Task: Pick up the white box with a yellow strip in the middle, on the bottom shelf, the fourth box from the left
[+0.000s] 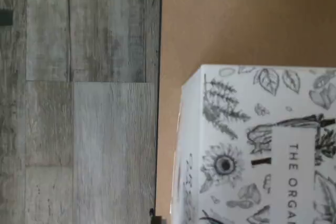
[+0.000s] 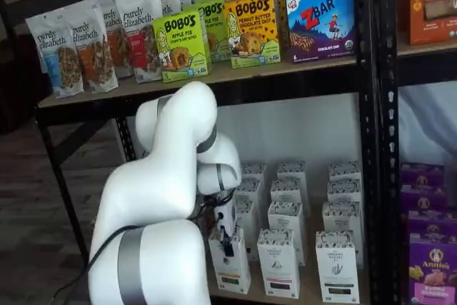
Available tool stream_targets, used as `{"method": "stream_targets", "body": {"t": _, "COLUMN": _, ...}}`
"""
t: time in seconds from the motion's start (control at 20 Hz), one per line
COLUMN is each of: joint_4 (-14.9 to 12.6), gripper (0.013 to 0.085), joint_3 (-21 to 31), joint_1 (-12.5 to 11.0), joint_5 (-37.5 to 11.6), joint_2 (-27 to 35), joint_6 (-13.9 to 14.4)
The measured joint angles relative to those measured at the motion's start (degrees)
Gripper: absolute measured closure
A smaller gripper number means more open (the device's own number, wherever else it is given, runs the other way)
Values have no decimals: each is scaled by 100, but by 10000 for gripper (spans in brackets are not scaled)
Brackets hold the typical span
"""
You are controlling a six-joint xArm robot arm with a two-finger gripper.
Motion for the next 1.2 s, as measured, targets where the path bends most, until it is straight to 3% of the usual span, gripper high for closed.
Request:
{"method": "stream_targets", "body": {"t": 0.25, "joint_4": 65, "gripper": 290, "joint_3": -38, "joint_1": 1, "joint_5": 124, "joint_2": -4, "joint_6": -54}}
{"method": "stream_targets", "body": {"t": 0.45, "joint_4": 69, "gripper": 370, "joint_3": -94, "joint_1": 16, "joint_5": 241, "joint_2": 15, "joint_6": -41}}
{"method": "stream_targets", "body": {"t": 0.55, "joint_4": 69, "gripper": 450, "joint_3": -90, "joint_1": 26, "joint_5": 230, "joint_2": 17, "joint_6": -31}}
{"method": "stream_targets", "body": {"t": 1.2, "joint_4": -14, "gripper": 450, "joint_3": 263, "joint_1": 56, "joint_5": -5, "joint_2": -196, "joint_6": 70}}
